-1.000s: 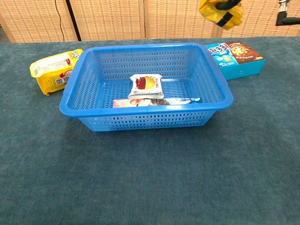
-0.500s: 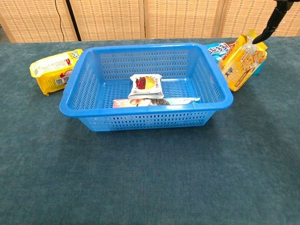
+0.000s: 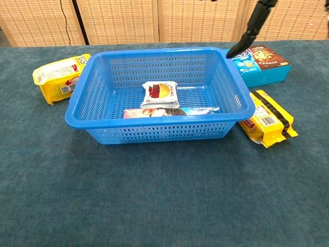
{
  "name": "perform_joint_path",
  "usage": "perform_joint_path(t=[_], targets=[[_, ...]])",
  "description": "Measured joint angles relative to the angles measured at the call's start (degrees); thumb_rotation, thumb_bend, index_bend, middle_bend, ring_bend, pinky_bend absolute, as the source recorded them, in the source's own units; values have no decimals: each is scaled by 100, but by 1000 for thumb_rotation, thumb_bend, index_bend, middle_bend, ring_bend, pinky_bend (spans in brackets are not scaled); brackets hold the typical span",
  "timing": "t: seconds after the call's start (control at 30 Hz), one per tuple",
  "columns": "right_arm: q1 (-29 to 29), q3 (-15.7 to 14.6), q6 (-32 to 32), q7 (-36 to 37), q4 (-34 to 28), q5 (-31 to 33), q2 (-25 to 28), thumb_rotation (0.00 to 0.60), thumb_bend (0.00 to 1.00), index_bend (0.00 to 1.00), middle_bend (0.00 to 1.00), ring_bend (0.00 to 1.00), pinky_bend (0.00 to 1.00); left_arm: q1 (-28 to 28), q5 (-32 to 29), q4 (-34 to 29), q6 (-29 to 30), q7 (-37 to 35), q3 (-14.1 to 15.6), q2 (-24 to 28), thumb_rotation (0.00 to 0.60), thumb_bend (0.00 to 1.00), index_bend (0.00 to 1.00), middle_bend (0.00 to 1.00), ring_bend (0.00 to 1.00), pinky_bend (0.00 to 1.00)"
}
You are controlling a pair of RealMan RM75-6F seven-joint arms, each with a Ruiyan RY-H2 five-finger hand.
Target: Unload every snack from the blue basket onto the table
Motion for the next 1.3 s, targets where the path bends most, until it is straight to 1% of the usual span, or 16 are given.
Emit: perform_joint_path(t=[0.2, 0.37, 0.57, 0.8, 0.9, 1.03, 1.17, 1.3], targets=[[547, 70, -326, -403, 464, 607, -649, 600, 0, 19, 0, 0, 76, -35, -59, 17, -74, 30, -10, -19, 600, 0, 0, 0, 0, 0], [910, 13, -572, -850, 865, 1270, -1021, 600, 0, 10, 0, 0, 81, -68, -125, 44, -140, 18, -32, -20, 600, 0, 0, 0, 0, 0], [1362, -335, -869, -1451, 1016, 2113, -1186, 600, 0, 0, 0, 0, 86, -146, -229, 108, -282, 51, -65, -41, 600, 0, 0, 0, 0, 0], [1819, -779, -913, -1881, 1217, 3079, -1517, 600, 0, 0, 0, 0, 106, -174, -282, 119, -317, 105, -75, -62, 600, 0, 0, 0, 0, 0], [1963, -930, -877, -2003, 1190, 3376, -1601, 600, 0, 0, 0, 0, 112, -184, -313, 127, -338, 134, -79, -73, 600, 0, 0, 0, 0, 0], [2169, -1094, -805, -2142, 978, 3792, -1607, 600, 0, 0, 0, 0, 111, -200, -340, 134, -360, 175, -82, -91, 600, 0, 0, 0, 0, 0], [2263, -1216, -567, -2247, 868, 3935, -1678, 600, 0, 0, 0, 0, 105, -209, -341, 131, -369, 191, -79, -98, 600, 0, 0, 0, 0, 0], [2261, -1312, -333, -2308, 879, 4009, -1872, 600, 0, 0, 0, 0, 98, -205, -328, 130, -356, 180, -75, -95, 600, 0, 0, 0, 0, 0]])
